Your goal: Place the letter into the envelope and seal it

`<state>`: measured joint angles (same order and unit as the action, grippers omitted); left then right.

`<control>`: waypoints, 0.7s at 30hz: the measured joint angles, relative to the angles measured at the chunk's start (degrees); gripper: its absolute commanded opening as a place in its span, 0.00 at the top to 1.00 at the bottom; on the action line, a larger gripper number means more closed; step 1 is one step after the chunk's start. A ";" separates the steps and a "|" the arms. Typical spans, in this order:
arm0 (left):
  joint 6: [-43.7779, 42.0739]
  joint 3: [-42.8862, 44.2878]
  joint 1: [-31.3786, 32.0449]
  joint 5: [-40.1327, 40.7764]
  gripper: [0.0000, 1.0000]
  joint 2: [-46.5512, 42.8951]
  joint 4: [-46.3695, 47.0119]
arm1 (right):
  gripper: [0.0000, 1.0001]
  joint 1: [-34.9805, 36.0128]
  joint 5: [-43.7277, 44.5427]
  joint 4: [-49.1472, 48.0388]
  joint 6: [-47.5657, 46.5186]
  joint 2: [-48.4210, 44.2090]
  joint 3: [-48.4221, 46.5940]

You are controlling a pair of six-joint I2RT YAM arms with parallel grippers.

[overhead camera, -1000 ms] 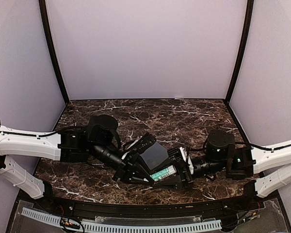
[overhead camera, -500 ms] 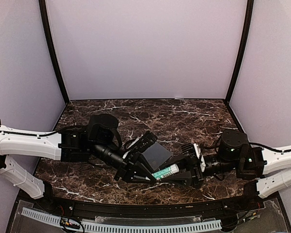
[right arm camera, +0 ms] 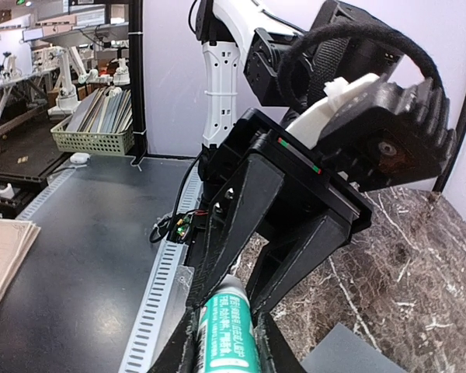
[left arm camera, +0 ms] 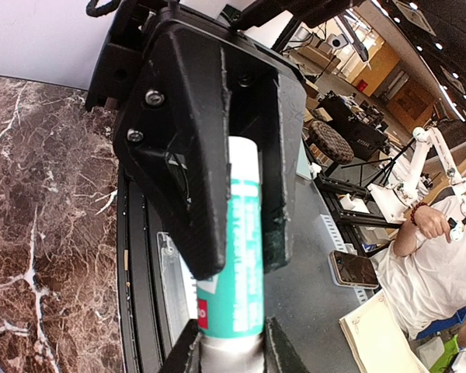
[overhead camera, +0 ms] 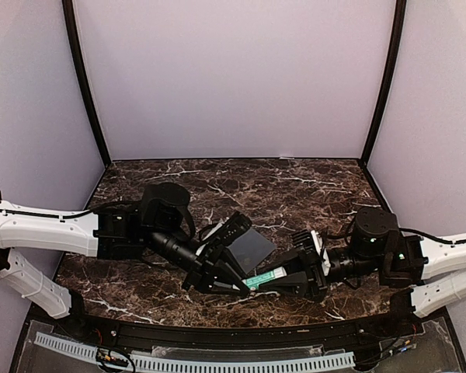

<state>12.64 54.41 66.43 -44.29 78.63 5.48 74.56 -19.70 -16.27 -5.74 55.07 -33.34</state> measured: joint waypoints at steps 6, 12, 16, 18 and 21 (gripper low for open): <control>0.13 0.00 0.00 0.15 0.83 0.00 0.09 | 0.68 0.00 -0.44 0.07 0.00 0.81 0.02; 0.11 0.00 0.00 0.11 0.83 0.00 0.11 | 0.83 -0.13 -0.61 0.04 -0.15 0.96 0.04; 0.04 0.00 0.00 -0.24 0.83 0.00 0.07 | 1.00 -0.26 -1.07 0.13 0.39 0.92 0.04; 0.07 0.00 0.00 -0.24 0.83 0.00 0.07 | 1.00 -0.26 -1.22 0.04 0.00 0.92 0.04; 0.07 0.00 0.00 -0.22 0.83 0.00 0.07 | 1.00 -0.26 -1.25 0.00 0.17 0.96 0.04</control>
<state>12.71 54.41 66.43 -44.51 78.63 5.54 74.30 -20.95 -16.27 -5.56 56.03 -33.30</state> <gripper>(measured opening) 0.235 0.182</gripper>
